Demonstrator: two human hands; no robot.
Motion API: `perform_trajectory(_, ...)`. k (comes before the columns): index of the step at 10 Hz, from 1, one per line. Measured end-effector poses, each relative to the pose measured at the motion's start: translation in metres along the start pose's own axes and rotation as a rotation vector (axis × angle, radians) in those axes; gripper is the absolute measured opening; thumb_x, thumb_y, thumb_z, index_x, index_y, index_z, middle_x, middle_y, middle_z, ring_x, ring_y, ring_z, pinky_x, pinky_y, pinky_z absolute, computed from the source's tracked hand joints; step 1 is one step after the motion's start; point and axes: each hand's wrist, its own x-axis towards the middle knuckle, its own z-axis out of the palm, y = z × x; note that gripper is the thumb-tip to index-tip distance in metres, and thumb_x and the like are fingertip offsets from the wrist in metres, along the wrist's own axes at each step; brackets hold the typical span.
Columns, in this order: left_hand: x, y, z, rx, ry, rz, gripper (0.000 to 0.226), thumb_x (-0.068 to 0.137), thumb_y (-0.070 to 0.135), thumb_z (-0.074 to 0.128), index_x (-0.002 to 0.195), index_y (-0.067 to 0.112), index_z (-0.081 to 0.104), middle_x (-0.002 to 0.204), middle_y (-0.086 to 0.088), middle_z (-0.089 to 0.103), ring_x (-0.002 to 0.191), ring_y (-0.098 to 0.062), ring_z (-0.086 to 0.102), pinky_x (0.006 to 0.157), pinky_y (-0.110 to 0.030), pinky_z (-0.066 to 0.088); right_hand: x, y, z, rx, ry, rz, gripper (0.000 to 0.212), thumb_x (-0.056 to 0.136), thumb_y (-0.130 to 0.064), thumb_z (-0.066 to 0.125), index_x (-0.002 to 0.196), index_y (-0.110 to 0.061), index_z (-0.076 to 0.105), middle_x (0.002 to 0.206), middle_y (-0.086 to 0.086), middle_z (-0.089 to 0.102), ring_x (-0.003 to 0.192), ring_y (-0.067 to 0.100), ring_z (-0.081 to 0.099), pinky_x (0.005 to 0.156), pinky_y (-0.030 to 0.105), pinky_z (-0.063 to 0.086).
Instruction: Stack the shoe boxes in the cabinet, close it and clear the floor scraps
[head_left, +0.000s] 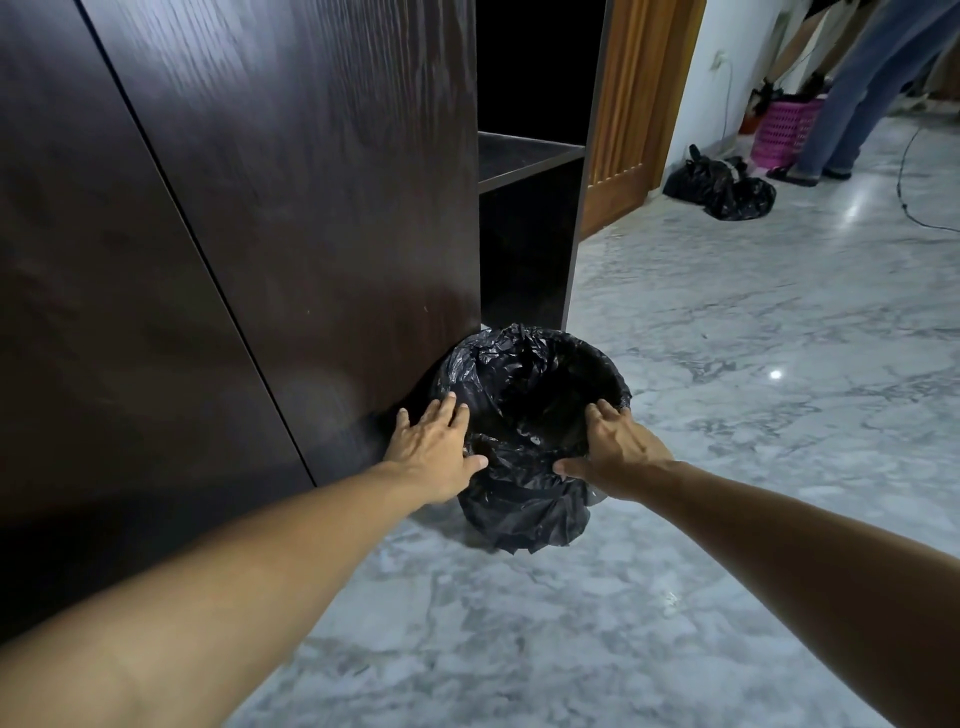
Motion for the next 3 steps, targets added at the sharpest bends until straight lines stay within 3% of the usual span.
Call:
perform_trajectory(1, -0.007, -0.001, -0.016, -0.024, -0.025, 0.009, 0.079, 0.095, 0.057, 0.041, 0.155, 0.016, 0.01, 0.164, -0.008, -0.001, 0.15, -0.025, 0.005, 0.119, -0.054, 0.008, -0.003, 0.002, -0.019, -0.026, 0.021, -0.039, 0.09, 0.075, -0.064, 0.066, 0.139, -0.011, 0.035, 0.143, 0.01, 0.044, 0.126, 0.032, 0.046, 0.095, 0.043, 0.047)
perform_trajectory(2, -0.02, -0.001, -0.036, -0.046, -0.075, 0.031, 0.081, 0.093, 0.061, 0.042, 0.155, 0.017, 0.014, 0.163, -0.007, 0.004, 0.15, -0.024, 0.007, 0.119, -0.053, 0.01, -0.008, 0.01, -0.048, -0.031, -0.005, -0.13, 0.068, 0.077, -0.062, 0.066, 0.124, -0.017, 0.049, 0.117, 0.006, 0.062, 0.098, 0.025, 0.06, 0.074, 0.032, 0.048)
perform_trajectory(3, -0.038, -0.006, -0.06, -0.066, -0.163, 0.083, 0.082, 0.09, 0.065, 0.045, 0.154, 0.02, 0.019, 0.163, -0.002, 0.011, 0.149, -0.023, 0.015, 0.119, -0.048, 0.019, -0.023, 0.022, -0.069, -0.158, -0.054, -0.148, 0.07, 0.078, -0.067, 0.06, 0.129, -0.02, 0.048, 0.109, 0.007, 0.066, 0.095, 0.025, 0.061, 0.074, 0.033, 0.049)
